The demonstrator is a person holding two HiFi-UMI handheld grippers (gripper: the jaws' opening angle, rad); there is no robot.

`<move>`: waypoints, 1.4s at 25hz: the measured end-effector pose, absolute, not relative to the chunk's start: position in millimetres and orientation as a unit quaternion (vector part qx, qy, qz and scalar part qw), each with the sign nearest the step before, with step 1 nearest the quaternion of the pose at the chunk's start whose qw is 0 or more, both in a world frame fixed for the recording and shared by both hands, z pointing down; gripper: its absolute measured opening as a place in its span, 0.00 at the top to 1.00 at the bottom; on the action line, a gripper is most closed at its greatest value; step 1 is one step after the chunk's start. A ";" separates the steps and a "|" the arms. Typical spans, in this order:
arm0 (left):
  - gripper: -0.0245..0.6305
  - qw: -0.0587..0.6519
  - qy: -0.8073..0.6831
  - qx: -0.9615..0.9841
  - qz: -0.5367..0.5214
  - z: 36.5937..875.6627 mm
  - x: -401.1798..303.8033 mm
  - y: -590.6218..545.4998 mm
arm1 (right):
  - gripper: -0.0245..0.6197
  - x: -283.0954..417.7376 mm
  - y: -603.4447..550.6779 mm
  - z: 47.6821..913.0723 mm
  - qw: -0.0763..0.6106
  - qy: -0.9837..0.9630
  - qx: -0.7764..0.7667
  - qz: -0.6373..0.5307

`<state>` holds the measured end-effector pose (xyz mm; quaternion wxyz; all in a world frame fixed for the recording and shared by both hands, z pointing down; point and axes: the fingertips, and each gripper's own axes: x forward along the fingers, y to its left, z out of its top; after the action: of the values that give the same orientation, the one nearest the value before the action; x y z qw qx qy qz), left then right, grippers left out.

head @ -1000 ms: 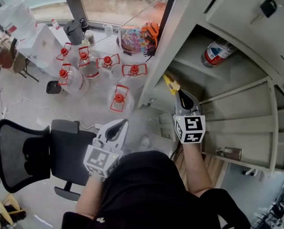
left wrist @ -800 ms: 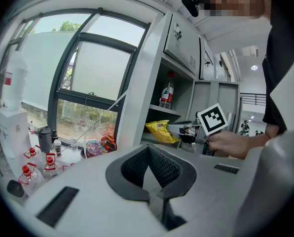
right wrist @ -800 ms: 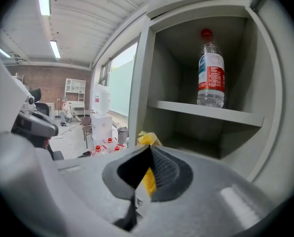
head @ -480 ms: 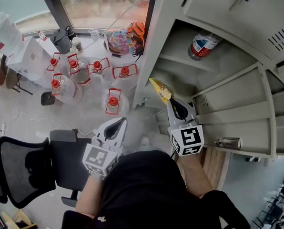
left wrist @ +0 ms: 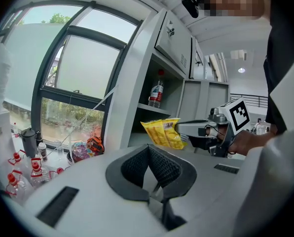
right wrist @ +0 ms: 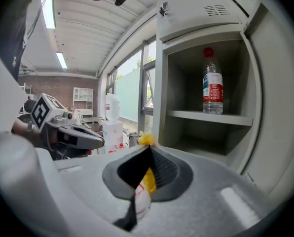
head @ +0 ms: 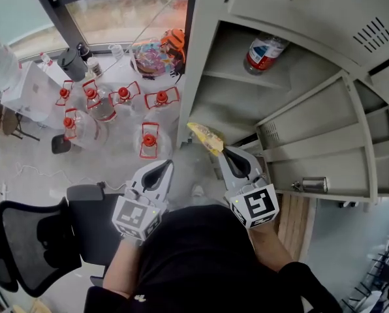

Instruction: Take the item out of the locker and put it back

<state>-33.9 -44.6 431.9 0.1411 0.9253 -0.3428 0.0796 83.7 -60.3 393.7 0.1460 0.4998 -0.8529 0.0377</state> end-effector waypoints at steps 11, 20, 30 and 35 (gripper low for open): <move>0.95 0.137 -0.322 0.933 0.083 431.8 -20.9 -40.4 | 0.97 74.8 -32.9 380.1 0.130 -0.864 0.486 0.036; 0.95 0.141 -0.327 0.931 0.083 432.7 -23.2 -38.7 | 0.97 73.2 -30.9 382.9 0.131 -0.866 0.482 0.040; 0.95 0.143 -0.347 0.923 0.087 434.8 -33.6 -41.7 | 0.97 78.8 -49.8 392.3 0.133 -0.864 0.483 0.047; 0.95 0.146 -0.367 0.914 0.091 437.5 -42.5 -44.1 | 0.97 87.7 -66.0 396.5 0.133 -0.861 0.488 0.048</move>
<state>-42.5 -44.1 437.5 0.1456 0.9143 -0.3669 0.0911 87.7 -66.0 396.5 0.1328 0.4878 -0.8615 0.0484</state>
